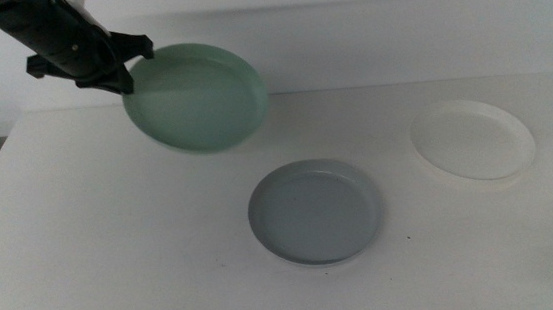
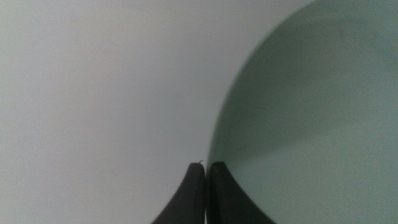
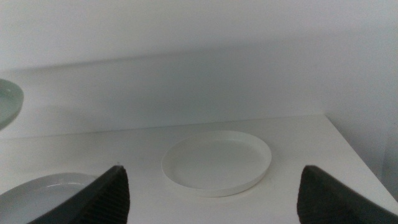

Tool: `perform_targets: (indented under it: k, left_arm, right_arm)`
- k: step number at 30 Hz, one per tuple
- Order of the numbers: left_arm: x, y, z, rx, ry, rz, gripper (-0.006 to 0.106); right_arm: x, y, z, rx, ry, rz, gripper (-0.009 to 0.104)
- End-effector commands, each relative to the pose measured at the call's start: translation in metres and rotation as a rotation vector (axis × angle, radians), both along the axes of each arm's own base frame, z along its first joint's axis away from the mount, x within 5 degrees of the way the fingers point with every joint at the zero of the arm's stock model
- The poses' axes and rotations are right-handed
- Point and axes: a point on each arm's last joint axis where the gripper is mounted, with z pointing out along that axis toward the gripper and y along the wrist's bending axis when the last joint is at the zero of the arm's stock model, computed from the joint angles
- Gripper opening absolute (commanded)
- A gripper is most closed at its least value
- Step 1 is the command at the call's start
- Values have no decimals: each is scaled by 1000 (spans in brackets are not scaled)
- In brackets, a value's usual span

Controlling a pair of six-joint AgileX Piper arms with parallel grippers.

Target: Stack the three bowls on top of each other.

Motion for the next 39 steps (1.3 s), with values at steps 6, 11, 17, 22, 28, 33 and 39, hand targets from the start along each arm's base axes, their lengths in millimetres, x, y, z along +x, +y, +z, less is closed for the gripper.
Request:
perform_targets:
  k: [6,11,17,22,28,33,39]
  left_arm:
    - [-36,-53,-11,-53,58,-103,-2]
    - [-48,-93,-28,-58,58,-157,-2]
    - [-50,-122,-50,-64,94,-196,-2]
    - [-47,-132,-69,-53,130,-210,-2]
    - [-43,-134,-90,-42,176,-213,-2]
    - [-41,-135,-99,-42,191,-209,-2]
    - [-41,-135,-102,-29,197,-212,11]
  right_arm:
    - [0,0,0,-5,-10,-5,78]
    - [0,0,0,-5,-10,-5,78]
    - [0,0,0,-5,-10,-5,78]
    - [0,0,0,-5,-10,-5,78]
    - [0,0,0,-5,-10,-5,78]
    - [0,0,0,-5,-10,-5,78]
    - [0,0,0,-5,-10,-5,78]
